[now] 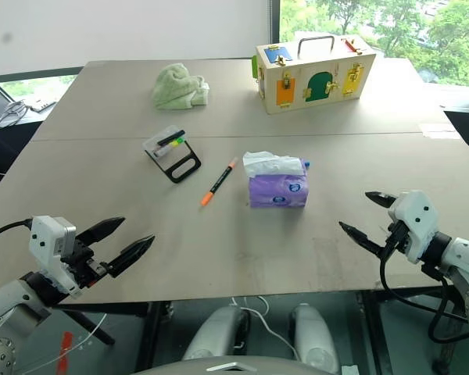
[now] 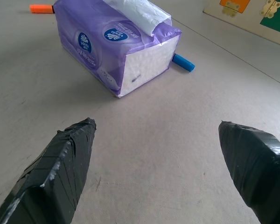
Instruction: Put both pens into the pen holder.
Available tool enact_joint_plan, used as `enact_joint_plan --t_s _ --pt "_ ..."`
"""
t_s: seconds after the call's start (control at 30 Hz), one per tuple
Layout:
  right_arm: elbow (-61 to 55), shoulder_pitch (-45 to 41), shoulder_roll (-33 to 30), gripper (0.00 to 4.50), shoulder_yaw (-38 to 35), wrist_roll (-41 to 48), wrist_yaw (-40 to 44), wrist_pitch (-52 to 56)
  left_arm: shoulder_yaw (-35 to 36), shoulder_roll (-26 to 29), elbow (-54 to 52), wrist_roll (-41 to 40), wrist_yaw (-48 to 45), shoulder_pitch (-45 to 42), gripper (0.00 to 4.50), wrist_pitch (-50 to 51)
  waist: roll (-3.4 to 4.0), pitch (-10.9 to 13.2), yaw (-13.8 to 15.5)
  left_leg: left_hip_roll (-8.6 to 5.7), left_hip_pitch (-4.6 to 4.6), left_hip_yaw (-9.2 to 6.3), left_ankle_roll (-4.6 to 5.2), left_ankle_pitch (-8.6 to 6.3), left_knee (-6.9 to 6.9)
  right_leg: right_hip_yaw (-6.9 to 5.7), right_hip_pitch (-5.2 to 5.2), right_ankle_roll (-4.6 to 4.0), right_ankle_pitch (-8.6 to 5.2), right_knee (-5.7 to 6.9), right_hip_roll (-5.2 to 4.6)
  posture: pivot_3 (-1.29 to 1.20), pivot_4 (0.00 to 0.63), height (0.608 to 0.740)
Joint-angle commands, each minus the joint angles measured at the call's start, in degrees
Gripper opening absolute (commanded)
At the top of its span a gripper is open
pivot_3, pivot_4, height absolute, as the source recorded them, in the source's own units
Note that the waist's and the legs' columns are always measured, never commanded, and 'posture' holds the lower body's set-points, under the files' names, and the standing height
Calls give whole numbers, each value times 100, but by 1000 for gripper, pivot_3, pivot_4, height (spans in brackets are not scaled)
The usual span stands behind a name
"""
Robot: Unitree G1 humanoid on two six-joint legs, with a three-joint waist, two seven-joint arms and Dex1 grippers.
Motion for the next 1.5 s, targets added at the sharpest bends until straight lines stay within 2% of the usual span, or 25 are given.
enact_joint_plan --t_s 0.03,0.13,0.23,0.37,0.53,0.8,0.93,1.1,1.13,1.17,1.23,1.33,1.43,1.5 --pt "-37 -167 5 4500 7 66 36 -204 -348 292 -434 -82 -63 -314 4463 90 0 0 2 0 0 0 0 0 0 0 0 0 0 0 0 0 150 740" --pt "-68 -318 -20 4500 80 208 222 -281 -1282 793 -795 -218 -36 -1459 4463 555 -2 5 129 -4 1 -8 0 1 3 -12 5 2 -1 2 0 0 150 740" --pt "-291 -225 -87 4500 134 197 324 -356 -1983 945 -583 -47 144 -2549 4463 854 3 1 112 -3 10 -6 0 1 12 -16 23 0 1 0 0 0 150 740" --pt "-757 -6 -132 4500 51 324 254 -212 -3248 1153 -127 681 210 -3984 4463 1241 0 4 108 -8 3 -7 0 0 -5 -20 11 25 14 -1 9 0 150 740" --pt "-1237 171 47 4500 49 250 -239 -41 -4604 639 1013 1344 -185 -5578 4463 1128 -5 6 108 -11 7 -1 0 1 -17 -27 9 27 14 -2 30 0 150 740" --pt "-1933 767 171 4500 -93 225 -677 163 -6019 235 2540 2799 -879 -6669 4463 206 -7 7 99 -11 -2 -1 0 1 -18 -23 -2 30 11 1 30 0 150 740" --pt "-2195 1127 177 4500 -276 276 -756 255 -6441 -90 3265 3284 -1141 -6850 3418 -217 -6 7 107 -15 -3 3 0 1 -17 -20 -1 33 10 0 27 0 150 740" --pt "-2404 1675 182 4500 -510 198 -672 171 -6474 -267 3680 3601 -1469 -6868 1054 -726 -5 4 110 -14 -2 -2 1 1 -16 -23 1 35 9 2 25 0 150 740" --pt "-2413 1700 199 4500 -514 181 -699 157 -6433 -299 3723 3628 -1501 -6854 920 -790 -4 3 108 -13 -1 -1 1 1 -15 -23 1 35 9 2 25 0 150 740" --pt "-2421 1709 220 4500 -497 159 -734 142 -6363 -349 3762 3619 -1523 -6838 381 -796 -4 3 109 -13 0 1 1 1 -14 -22 1 35 9 2 24 0 150 740" --pt "-2441 1671 267 4500 -404 118 -825 145 -6030 -516 3768 3493 -1405 -6778 50 -1249 -4 3 108 -13 2 2 2 1 -12 -21 2 38 8 3 19 0 150 740" --pt "-2419 1622 316 4500 -321 37 -884 109 -5120 -816 3286 2832 -1238 -6707 50 -1511 -8 7 109 -12 0 0 2 2 -6 -21 3 42 6 5 4 0 150 740" --pt "-2293 1468 343 4500 -236 34 -895 78 -3821 -1046 2521 1704 -766 -6929 50 -615 -11 9 99 -11 -19 -5 1 2 -4 -22 -15 35 9 7 1 0 150 740" --pt "-2176 1308 331 4500 -139 45 -843 57 -3203 -1056 2372 1429 -233 -7207 50 -52 -11 9 90 -9 -35 -4 0 3 -1 -23 -32 35 10 15 2 0 150 740"
